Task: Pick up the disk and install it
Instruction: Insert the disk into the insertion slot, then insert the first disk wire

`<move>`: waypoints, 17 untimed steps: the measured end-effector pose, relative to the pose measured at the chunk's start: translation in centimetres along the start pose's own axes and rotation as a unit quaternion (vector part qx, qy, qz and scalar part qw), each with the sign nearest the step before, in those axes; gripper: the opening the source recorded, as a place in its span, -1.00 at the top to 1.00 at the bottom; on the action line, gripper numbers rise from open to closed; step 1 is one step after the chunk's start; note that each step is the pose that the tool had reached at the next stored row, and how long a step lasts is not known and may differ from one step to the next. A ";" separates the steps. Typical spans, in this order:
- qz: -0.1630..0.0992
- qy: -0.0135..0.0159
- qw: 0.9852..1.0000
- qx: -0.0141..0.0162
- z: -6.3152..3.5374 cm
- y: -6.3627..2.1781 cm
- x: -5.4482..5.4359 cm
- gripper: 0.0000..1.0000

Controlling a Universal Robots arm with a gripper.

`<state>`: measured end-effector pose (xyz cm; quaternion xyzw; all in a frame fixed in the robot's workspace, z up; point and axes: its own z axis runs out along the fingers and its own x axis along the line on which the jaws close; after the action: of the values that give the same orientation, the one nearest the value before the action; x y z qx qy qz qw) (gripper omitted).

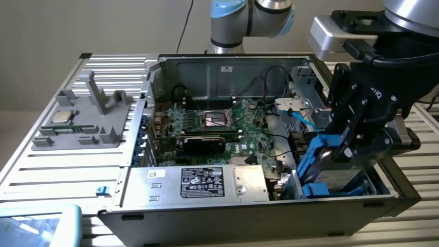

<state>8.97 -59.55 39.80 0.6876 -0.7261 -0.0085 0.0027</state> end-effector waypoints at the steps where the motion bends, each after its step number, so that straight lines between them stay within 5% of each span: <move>1: 0.000 0.000 1.000 0.000 0.01 0.00 0.0 0.11; 4: 0.000 0.000 1.000 0.000 0.05 0.00 0.0 -0.04; 17: 0.000 0.000 1.000 0.000 0.04 -0.11 -0.2 -0.04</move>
<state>9.09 -59.34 39.76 0.6875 -0.7262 -0.0085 0.0025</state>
